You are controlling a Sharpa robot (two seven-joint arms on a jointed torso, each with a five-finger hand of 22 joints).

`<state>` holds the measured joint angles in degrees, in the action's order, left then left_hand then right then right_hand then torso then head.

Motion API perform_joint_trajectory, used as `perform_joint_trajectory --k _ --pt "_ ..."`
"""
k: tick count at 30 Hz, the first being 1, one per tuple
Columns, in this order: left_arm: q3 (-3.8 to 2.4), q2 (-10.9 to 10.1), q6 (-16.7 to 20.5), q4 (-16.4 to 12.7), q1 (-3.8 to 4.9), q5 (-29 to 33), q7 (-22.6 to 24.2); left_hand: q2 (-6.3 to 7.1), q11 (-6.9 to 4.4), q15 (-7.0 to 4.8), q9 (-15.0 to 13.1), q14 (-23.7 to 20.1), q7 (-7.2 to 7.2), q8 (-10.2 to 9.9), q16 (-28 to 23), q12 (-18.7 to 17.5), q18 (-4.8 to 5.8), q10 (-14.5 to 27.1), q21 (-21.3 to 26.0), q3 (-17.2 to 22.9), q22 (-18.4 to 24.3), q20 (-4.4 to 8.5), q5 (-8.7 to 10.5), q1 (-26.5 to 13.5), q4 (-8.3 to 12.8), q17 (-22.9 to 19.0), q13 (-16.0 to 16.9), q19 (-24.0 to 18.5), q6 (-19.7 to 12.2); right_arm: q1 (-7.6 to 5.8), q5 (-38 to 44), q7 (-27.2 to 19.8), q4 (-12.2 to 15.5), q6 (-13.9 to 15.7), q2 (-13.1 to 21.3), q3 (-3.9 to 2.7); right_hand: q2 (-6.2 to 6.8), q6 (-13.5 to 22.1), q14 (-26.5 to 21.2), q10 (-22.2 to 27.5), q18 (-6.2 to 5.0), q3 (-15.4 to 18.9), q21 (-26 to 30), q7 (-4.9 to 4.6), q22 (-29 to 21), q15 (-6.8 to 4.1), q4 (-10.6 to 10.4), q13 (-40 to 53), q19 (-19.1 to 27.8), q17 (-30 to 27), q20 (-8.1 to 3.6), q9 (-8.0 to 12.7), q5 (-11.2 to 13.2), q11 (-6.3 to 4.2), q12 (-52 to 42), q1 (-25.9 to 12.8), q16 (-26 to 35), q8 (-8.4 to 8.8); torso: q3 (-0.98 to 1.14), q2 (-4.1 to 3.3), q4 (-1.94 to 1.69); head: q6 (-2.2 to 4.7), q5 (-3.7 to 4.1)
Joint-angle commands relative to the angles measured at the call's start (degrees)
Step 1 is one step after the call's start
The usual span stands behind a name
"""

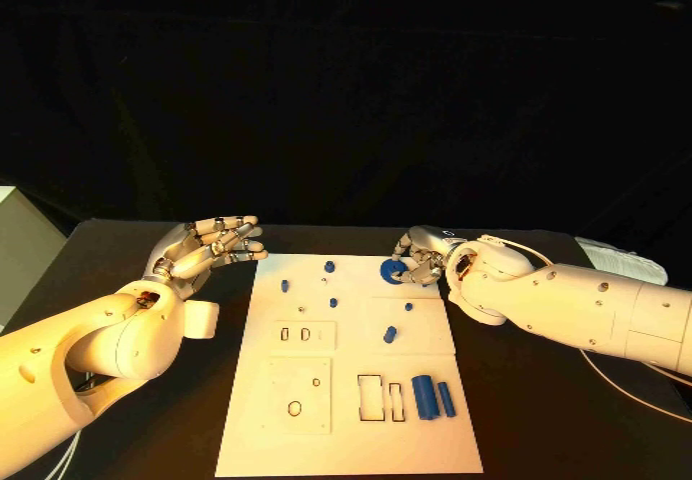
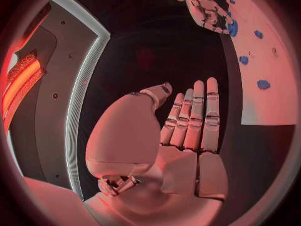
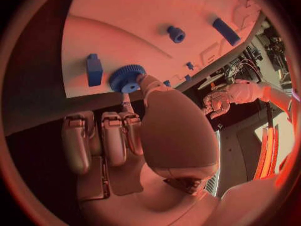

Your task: Assemble the parts on the task board

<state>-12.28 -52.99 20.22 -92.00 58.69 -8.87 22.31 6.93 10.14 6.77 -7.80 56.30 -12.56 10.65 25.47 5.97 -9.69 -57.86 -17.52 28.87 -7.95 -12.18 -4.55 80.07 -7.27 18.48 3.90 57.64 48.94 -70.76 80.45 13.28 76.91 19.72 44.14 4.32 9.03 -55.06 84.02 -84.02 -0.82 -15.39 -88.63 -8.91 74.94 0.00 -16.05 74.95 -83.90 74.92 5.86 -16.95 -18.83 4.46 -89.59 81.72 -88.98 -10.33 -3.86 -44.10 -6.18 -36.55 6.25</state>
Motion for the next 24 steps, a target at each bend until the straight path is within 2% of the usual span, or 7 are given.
perform_joint_trajectory --k 1,8,13,16,21,24 --pt "-0.05 0.04 -0.96 -0.09 0.02 -0.23 0.17 0.40 0.18 0.07 0.09 -0.34 -1.33 0.00 0.33 -0.23 -0.55 -0.36 -0.33 0.34 -0.08 0.11 0.25 0.00 -0.14 0.08 -0.05 -0.36 0.29 0.27 -0.48 -1.15 0.23 -1.07 0.03 0.17 -0.77 -0.85 5.29 -5.79 0.41 -0.64 -0.16 0.34 13.52 -0.31 0.08 14.88 -5.37 12.18 -0.20 -0.27 0.11 -0.55 -0.25 -0.05 -0.20 -0.42 -0.04 0.02 0.00 0.01 0.04" --pt "-0.05 0.02 -0.98 -0.15 0.02 -0.25 0.08 0.45 0.20 0.07 0.10 -0.39 -1.35 -0.03 0.37 -0.29 -0.55 -0.30 -0.38 0.40 -0.11 0.12 0.25 -0.03 -0.07 0.12 -0.07 -0.40 0.24 0.28 0.47 -1.34 0.57 0.06 0.03 0.17 -0.64 -1.34 5.30 -5.79 0.45 -1.67 -0.27 0.58 13.67 -0.55 0.38 14.88 -5.43 12.25 -0.42 -0.34 0.39 -0.78 -0.25 -0.09 -0.21 -0.72 -0.06 -0.02 -0.03 0.09 0.09" --pt "-0.05 0.03 -1.00 -0.14 0.01 -0.25 0.06 0.45 0.20 0.07 0.10 -0.39 -1.35 -0.03 0.37 -0.29 -0.55 -0.30 -0.38 0.40 -0.11 0.12 0.25 -0.03 -0.07 0.12 -0.07 -0.40 0.24 0.37 2.70 -1.80 1.80 3.57 0.20 0.17 -0.10 -1.59 5.30 -5.87 0.52 -2.42 -0.46 0.72 13.92 -0.67 0.76 14.95 -5.55 12.23 -0.56 -0.38 -0.16 -0.93 -0.32 -0.06 -0.20 -0.90 -0.10 0.00 -0.10 0.09 0.16" --pt "-0.05 0.07 -1.03 -0.13 0.01 -0.26 0.05 0.45 0.20 0.07 0.10 -0.39 -1.35 -0.03 0.37 -0.29 -0.55 -0.30 -0.38 0.40 -0.11 0.12 0.25 -0.03 -0.07 0.12 -0.07 -0.40 0.24 0.41 4.95 -1.91 3.48 5.99 0.32 0.17 0.77 -1.83 5.30 -5.98 0.60 -3.57 -0.70 0.83 14.22 -0.79 0.95 15.05 -5.69 12.22 -0.70 -0.40 -1.97 -1.05 -0.41 -0.67 -0.18 -1.09 -0.10 0.00 -0.11 0.10 0.13" --pt "-0.05 0.14 -1.03 -0.10 0.01 -0.26 0.04 0.45 0.20 0.07 0.10 -0.39 -1.35 -0.03 0.37 -0.29 -0.55 -0.30 -0.38 0.40 -0.11 0.12 0.25 -0.03 -0.07 0.12 -0.07 -0.40 0.24 0.44 9.32 -1.18 6.86 9.12 0.17 0.16 1.02 -2.16 5.30 -5.98 0.73 -4.22 -1.09 0.96 14.71 -0.87 1.17 15.05 -5.93 12.21 -0.76 -0.47 -2.51 -1.16 -0.41 -0.78 -0.18 -1.31 -0.10 0.00 -0.16 0.10 -0.09" --pt "-0.05 0.18 -1.02 -0.09 0.01 -0.26 0.04 0.45 0.20 0.07 0.10 -0.39 -1.35 -0.03 0.37 -0.29 -0.55 -0.30 -0.38 0.40 -0.11 0.12 0.25 -0.03 -0.07 0.12 -0.07 -0.40 0.24 0.45 11.34 -0.62 8.33 9.88 -0.51 0.16 1.09 -2.32 5.31 -5.98 0.80 -4.43 -1.31 1.02 14.99 -0.91 1.25 15.05 -6.07 12.25 -0.79 -0.51 -2.56 -1.20 -0.41 -0.83 -0.19 -1.41 -0.14 -0.01 -0.15 0.05 -0.15"
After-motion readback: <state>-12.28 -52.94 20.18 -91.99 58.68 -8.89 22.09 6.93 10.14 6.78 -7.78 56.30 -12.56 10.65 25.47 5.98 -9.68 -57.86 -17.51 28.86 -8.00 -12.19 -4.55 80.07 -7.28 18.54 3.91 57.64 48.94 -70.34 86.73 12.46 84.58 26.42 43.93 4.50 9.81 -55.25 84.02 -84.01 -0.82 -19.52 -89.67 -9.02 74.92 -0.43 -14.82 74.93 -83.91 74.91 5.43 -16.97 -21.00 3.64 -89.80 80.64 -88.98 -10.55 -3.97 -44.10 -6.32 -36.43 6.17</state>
